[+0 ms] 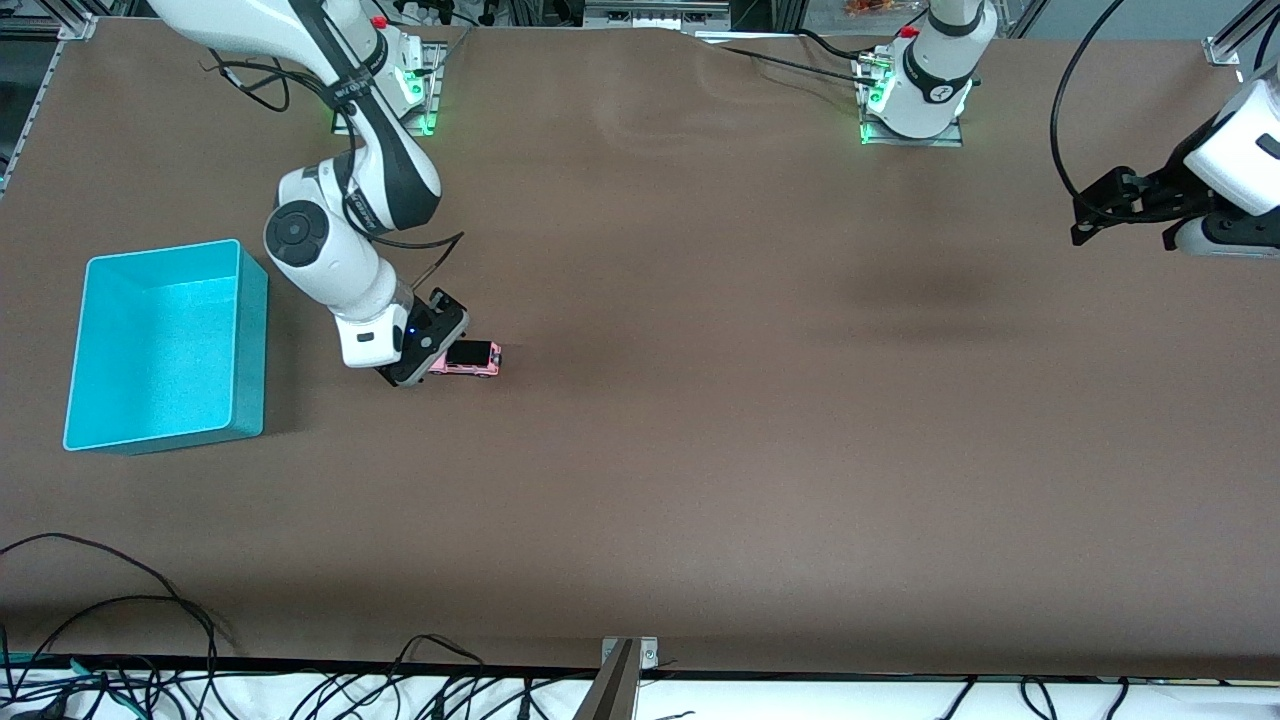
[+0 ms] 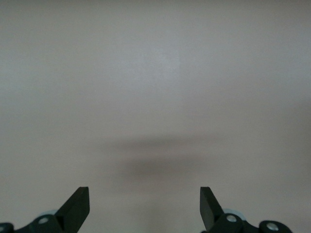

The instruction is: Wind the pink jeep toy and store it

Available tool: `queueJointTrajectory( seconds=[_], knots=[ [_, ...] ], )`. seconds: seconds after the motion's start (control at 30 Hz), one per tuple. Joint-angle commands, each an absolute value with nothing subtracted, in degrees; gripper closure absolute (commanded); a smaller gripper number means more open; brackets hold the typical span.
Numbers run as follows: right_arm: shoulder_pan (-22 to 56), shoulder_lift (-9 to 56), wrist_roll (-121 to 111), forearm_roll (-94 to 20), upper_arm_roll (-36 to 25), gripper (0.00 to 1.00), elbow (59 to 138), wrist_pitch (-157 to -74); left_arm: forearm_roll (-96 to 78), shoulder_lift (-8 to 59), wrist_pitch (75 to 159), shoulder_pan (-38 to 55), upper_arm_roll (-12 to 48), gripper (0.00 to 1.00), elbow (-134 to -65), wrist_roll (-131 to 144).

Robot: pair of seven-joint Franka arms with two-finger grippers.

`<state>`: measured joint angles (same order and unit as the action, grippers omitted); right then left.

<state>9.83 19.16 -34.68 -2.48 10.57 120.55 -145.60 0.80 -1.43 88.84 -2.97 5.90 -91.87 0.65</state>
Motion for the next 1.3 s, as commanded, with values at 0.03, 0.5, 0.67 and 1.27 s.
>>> queueJointTrajectory(
  seconds=[0.03, 0.5, 0.67, 1.27],
  knots=[
    [9.49, 19.6, -36.56, -3.34, 13.27, 0.0, 122.52, -150.11, 0.7, -1.85, 87.45, 2.81, 0.79, 0.0, -91.14, 2.81],
    [9.32, 21.97, -41.66, -3.34, 13.62, 0.0, 126.47, -157.76, 0.7, -1.41, 87.19, 2.29, 1.23, 0.0, -91.05, 2.81],
    [9.32, 23.11, -42.62, -3.34, 13.54, 0.0, 126.91, -159.6, 0.7, -1.23, 87.1, 2.29, 1.23, 0.0, -91.14, 2.9],
    [8.7, 24.61, -44.21, -3.34, 13.36, 0.67, 126.39, -162.87, 0.62, -0.26, 87.19, 1.76, 0.79, 0.0, -87.89, 3.08]
  ],
)
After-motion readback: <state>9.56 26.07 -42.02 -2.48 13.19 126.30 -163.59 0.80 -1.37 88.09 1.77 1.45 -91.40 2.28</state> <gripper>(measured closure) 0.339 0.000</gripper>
